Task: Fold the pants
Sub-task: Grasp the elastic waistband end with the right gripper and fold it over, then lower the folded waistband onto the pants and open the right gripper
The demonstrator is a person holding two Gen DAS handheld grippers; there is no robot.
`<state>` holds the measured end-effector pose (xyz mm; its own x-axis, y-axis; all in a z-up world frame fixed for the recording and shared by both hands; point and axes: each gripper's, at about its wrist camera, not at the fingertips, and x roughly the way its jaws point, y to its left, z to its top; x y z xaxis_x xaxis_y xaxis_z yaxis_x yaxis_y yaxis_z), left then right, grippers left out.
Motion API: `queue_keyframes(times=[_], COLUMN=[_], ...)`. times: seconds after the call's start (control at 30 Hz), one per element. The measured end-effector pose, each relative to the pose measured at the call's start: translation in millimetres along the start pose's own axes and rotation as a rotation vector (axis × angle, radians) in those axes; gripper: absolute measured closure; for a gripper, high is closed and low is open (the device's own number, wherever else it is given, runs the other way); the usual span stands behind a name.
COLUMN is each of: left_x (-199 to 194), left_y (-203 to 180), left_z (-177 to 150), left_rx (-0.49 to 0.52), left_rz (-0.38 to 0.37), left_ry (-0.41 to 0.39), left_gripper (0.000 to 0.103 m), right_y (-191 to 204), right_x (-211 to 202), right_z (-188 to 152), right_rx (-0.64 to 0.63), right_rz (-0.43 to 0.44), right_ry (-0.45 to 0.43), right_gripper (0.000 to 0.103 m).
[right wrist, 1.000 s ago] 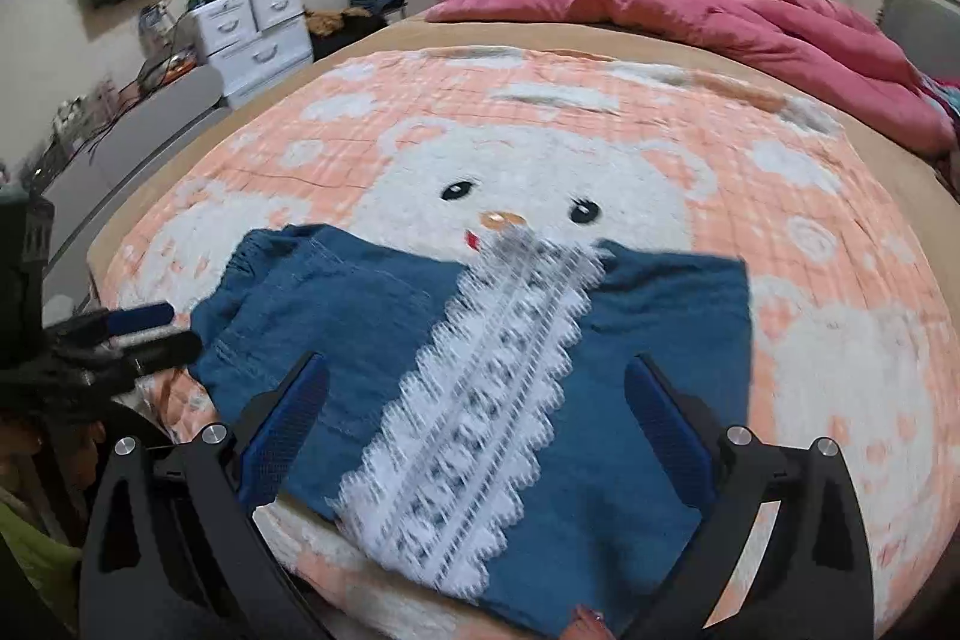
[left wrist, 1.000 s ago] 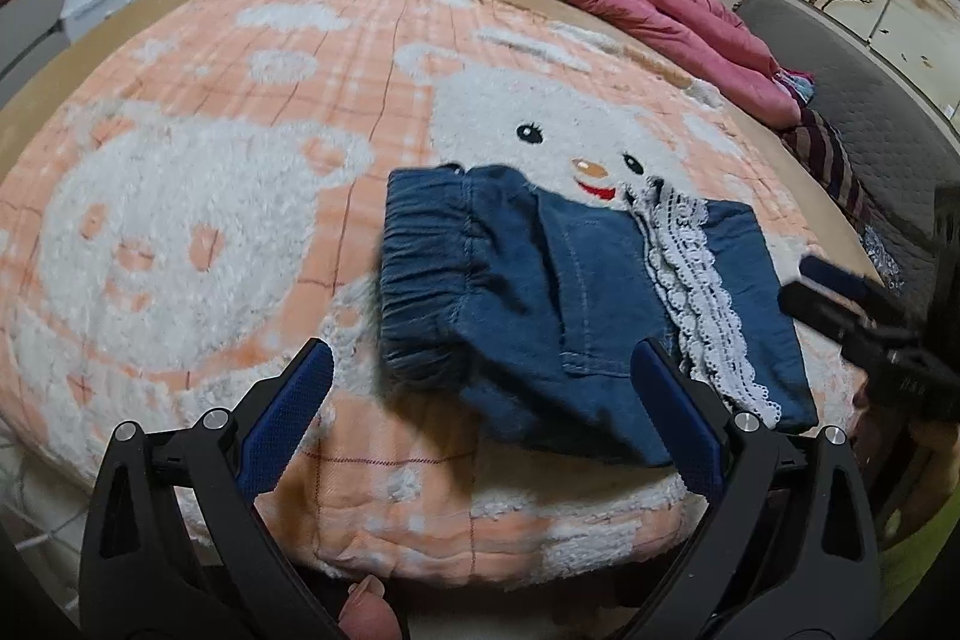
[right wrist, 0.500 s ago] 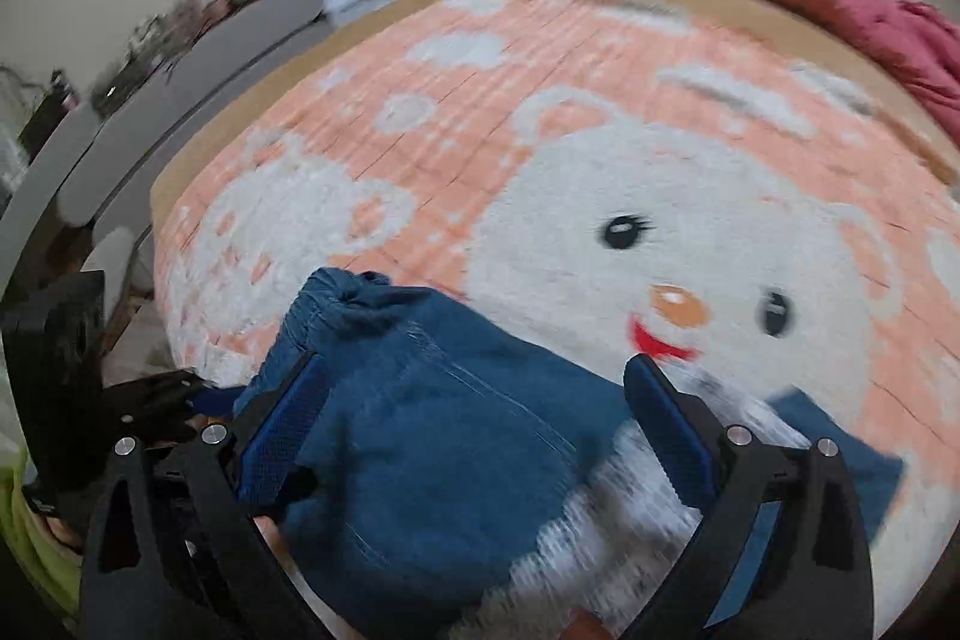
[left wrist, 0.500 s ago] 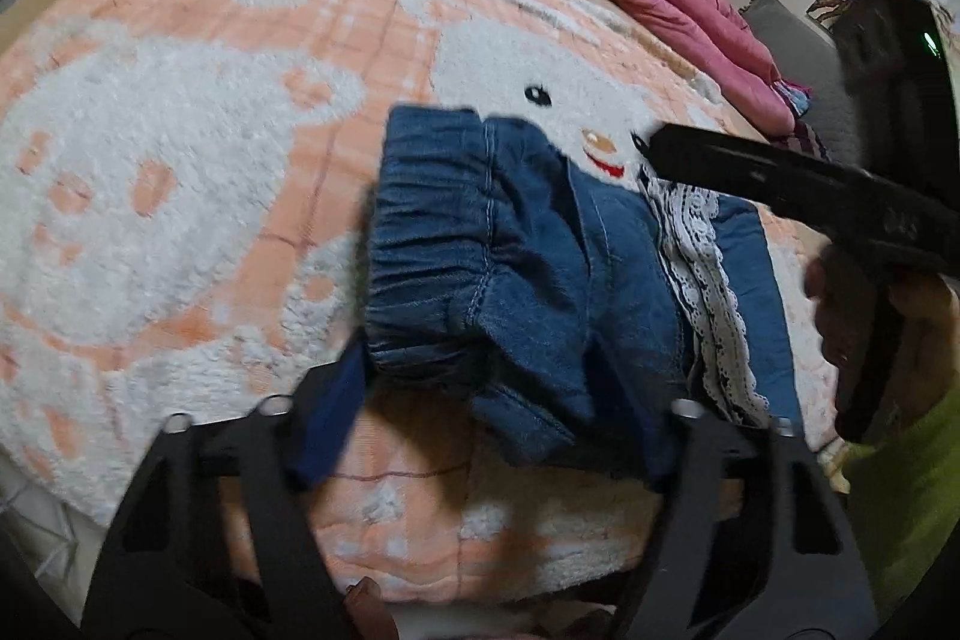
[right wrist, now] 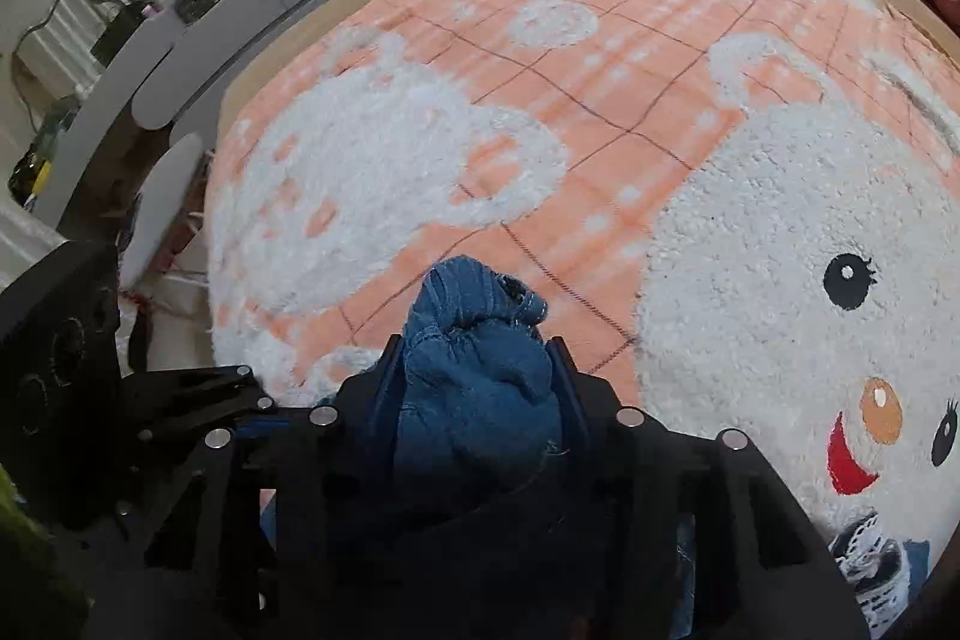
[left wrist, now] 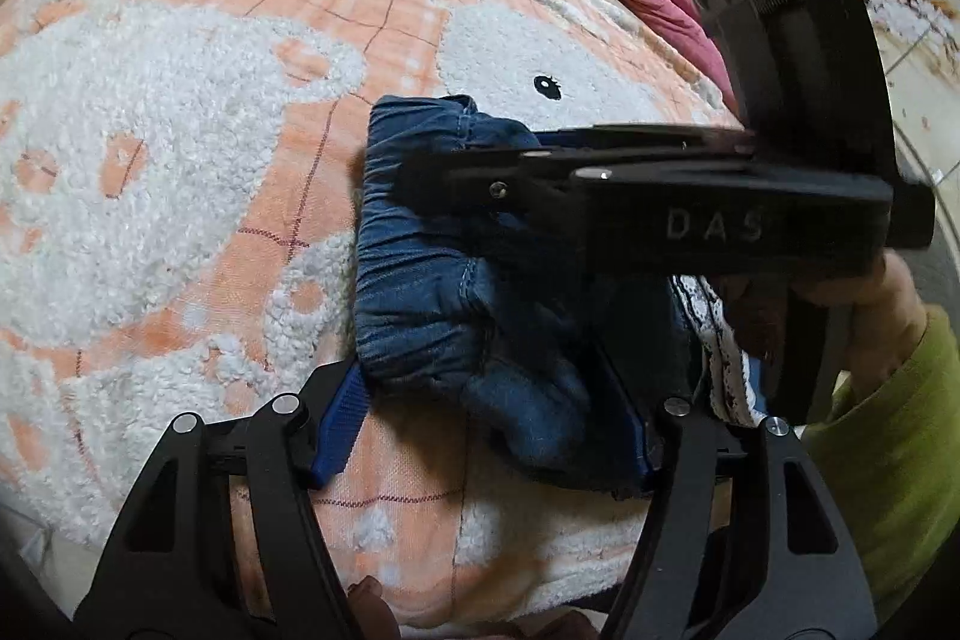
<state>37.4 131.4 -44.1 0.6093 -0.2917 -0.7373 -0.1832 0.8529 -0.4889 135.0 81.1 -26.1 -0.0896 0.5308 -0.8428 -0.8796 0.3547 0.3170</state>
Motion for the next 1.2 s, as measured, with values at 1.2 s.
queue_keyframes(times=[1.2], left_x=[20.4], left_y=[-158.8], left_z=[-45.4], left_rx=[0.416], left_rz=[-0.336], left_ry=[-0.149], left_gripper=[0.044], right_y=[-106.6], right_x=[-202.8], right_z=[-168.0], right_rx=[0.362], right_rz=[0.046], right_ry=[-0.506], right_gripper=[0.036])
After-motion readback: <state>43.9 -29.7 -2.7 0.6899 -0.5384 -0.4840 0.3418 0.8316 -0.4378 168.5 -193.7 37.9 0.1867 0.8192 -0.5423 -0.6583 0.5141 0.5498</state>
